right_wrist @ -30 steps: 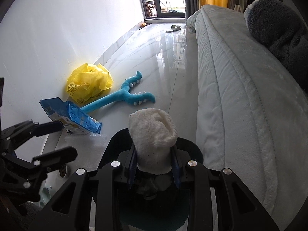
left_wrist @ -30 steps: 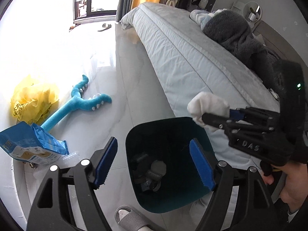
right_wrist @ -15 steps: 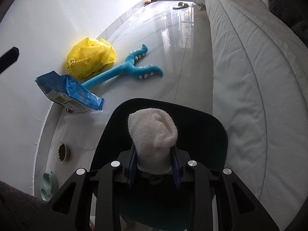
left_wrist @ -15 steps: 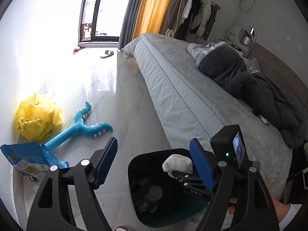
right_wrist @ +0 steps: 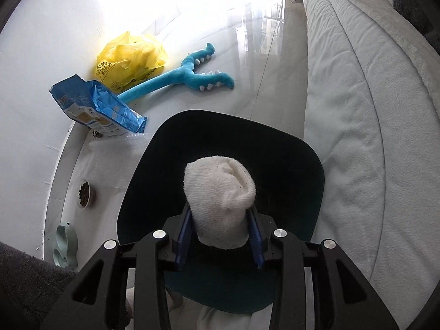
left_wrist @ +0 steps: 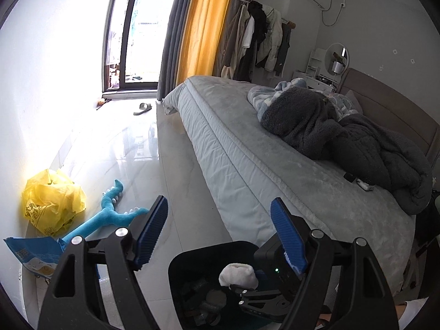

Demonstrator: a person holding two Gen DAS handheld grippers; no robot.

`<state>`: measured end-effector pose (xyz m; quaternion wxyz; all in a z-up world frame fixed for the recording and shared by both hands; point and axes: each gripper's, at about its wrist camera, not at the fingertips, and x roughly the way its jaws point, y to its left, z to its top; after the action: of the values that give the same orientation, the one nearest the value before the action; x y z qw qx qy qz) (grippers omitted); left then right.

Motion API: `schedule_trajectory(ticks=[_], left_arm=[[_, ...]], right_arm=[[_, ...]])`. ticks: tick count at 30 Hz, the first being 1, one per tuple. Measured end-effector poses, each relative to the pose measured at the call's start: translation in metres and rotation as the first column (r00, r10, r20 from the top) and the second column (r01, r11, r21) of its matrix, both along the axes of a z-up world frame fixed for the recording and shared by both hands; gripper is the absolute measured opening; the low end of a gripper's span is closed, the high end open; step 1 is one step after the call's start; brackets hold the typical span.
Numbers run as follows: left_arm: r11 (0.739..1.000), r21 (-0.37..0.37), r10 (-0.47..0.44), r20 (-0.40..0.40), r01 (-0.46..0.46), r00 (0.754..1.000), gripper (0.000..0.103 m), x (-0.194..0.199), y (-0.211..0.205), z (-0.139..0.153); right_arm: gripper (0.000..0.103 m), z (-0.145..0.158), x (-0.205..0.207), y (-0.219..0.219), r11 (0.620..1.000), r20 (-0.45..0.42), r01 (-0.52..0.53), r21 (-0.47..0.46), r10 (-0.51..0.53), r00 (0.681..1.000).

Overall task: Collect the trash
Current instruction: 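Open the left tool dropping the black piece while the right tool releases the sock into the bin, then move both open tools back toward the remaining items on the bed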

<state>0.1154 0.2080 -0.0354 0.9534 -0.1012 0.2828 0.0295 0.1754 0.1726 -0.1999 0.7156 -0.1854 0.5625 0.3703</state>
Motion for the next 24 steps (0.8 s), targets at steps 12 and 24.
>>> schedule_trajectory(ticks=[12,24], left_arm=[[1.0,0.029,0.008,0.131,-0.012,0.991,0.08,0.024,-0.026,0.041],[0.999,0.035,0.002,0.156,-0.007,0.988,0.089,0.056,-0.057,0.047]], right_arm=[[0.058,0.045,0.008,-0.029,0.992,0.0,-0.039,0.118,0.039,0.999],[0.063,0.114,0.022,-0.072,0.944,0.071,-0.062,0.324,0.041,0.997]])
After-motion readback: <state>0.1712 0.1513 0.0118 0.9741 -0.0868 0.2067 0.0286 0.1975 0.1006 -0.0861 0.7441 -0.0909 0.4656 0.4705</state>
